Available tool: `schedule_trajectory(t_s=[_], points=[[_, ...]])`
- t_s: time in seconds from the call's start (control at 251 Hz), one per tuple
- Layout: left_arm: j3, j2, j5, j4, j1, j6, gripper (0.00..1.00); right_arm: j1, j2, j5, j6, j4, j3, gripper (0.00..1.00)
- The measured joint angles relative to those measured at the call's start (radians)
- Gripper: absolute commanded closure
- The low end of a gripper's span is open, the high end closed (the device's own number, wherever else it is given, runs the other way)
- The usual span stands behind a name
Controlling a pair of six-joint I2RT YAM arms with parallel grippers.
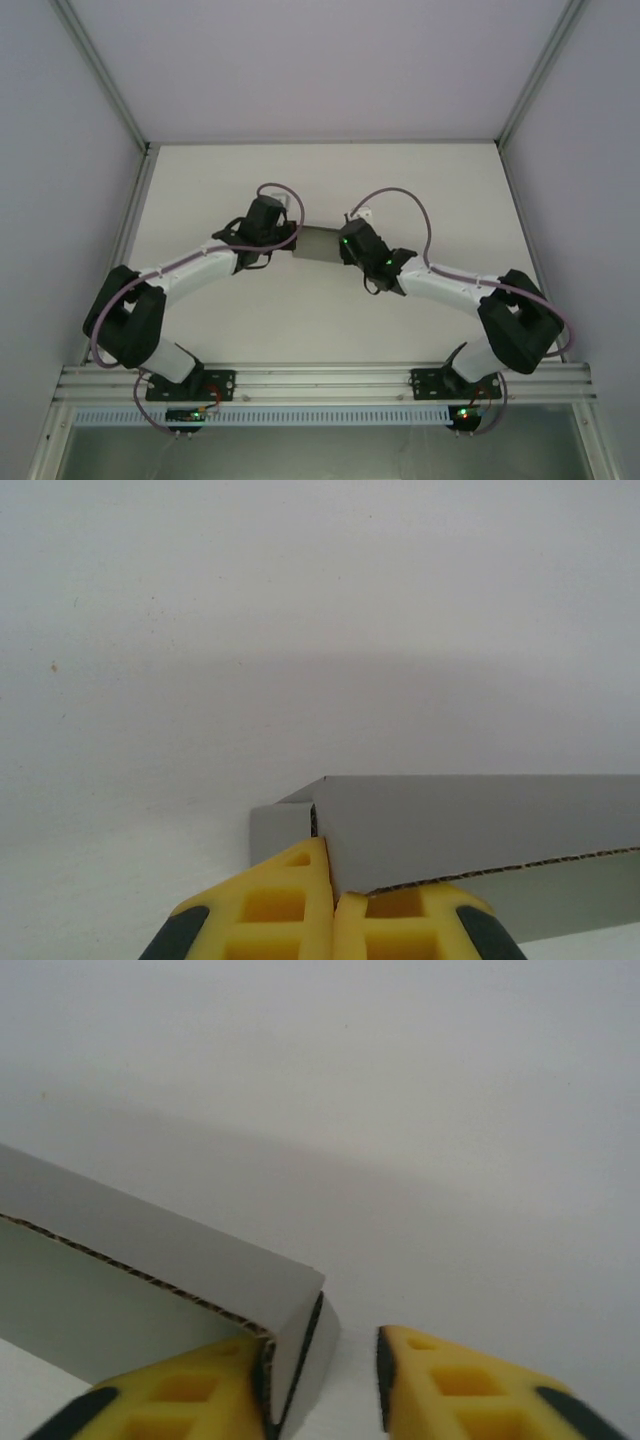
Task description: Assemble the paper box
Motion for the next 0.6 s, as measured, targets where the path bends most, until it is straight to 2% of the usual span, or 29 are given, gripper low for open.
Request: schedule_trajectory(t_s=[0.084,0.164,0.231,0.327,0.603], points=[[0.018,0.006,-0.005,-0.02,0.0,0.011,1.0,-0.018,-0.007,-0.047,-0.01,-0.052,0.022,0.54],[0.033,0.011,-0.008,-0.039,0.0,0.023,1.0,-0.027,-0.02,-0.087,-0.017,-0.088,0.029,0.39],[0.043,0.014,-0.011,-0.056,0.0,0.033,1.0,-0.037,-0.037,-0.112,-0.03,-0.121,0.03,0.36],[0.06,0.023,-0.003,-0.076,-0.004,0.041,1.0,-0.046,-0.064,-0.169,-0.04,-0.14,0.03,0.25],[0.082,0.036,0.016,-0.095,-0.03,0.055,1.0,-0.103,-0.169,-0.289,-0.063,-0.122,0.03,0.17]])
